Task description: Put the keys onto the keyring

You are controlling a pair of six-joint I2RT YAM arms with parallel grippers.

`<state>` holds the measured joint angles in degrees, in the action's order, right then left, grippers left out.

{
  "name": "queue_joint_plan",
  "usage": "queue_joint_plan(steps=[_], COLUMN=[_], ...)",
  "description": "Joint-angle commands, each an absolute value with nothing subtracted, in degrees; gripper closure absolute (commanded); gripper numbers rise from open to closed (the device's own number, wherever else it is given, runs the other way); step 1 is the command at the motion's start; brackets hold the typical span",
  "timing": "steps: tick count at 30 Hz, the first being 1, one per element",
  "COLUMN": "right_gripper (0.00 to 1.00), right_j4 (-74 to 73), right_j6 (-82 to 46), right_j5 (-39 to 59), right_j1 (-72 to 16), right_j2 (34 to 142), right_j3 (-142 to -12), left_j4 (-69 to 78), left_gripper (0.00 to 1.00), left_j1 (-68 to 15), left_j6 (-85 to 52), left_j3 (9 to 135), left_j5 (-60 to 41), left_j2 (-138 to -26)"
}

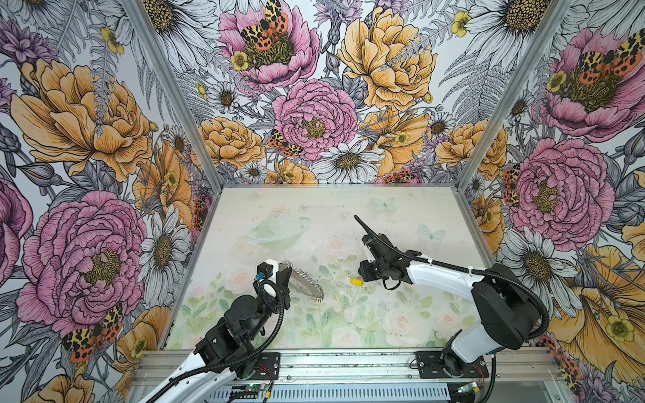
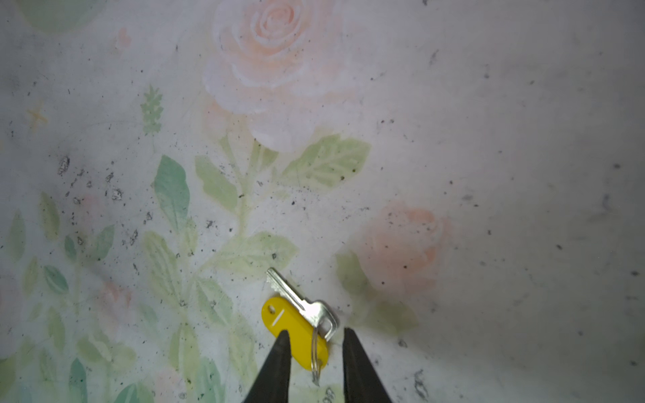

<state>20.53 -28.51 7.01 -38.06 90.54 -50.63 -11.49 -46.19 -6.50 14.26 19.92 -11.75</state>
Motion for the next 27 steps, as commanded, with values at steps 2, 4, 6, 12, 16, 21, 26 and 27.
queue_joint_plan(steps=[2, 4, 6, 12, 16, 21, 26, 27], right_gripper=[0.72, 0.72, 0.73, 0.75, 0.78, 0.80, 0.82, 0.83], right_j4=[25.3, 27.0, 28.5, 30.5, 31.2, 31.7, 32.0, 32.0], right_j6=[-29.4, -29.2, -29.1, -28.6, -28.1, -28.0, -27.8, -27.8], right_j5=[9.8, 9.8, 9.7, 9.5, 8.8, 8.9, 8.4, 8.5], right_j1=[-38.3, -38.2, -38.2, -38.2, -38.2, -38.2, -38.2, -38.2], right_j2=[92.4, 93.6, 94.8, 97.1, 98.3, 99.4, 100.0, 100.0], right_j3=[-53.6, -54.8, -56.0, -58.4, -59.5, -60.4, -60.7, -60.7], left_j4=[-8.1, -8.1, -8.1, -8.2, -8.2, -8.3, -8.3, -8.3], left_gripper=[1.00, 1.00, 1.00, 1.00, 1.00, 1.00, 1.00, 1.00], left_j1=[-45.6, -45.6, -45.6, -45.6, -45.6, -45.6, -45.6, -45.5], left_j6=[-5.7, -5.7, -5.8, -5.8, -5.8, -5.8, -5.8, -5.8], left_j3=[14.1, 14.1, 14.1, 14.1, 14.1, 14.1, 14.1, 14.1], left_j5=[19.2, 19.1, 19.1, 19.1, 19.0, 19.0, 19.0, 19.0], left_j2=[-11.6, -11.7, -11.7, -11.5, -11.5, -11.3, -11.3, -11.3])
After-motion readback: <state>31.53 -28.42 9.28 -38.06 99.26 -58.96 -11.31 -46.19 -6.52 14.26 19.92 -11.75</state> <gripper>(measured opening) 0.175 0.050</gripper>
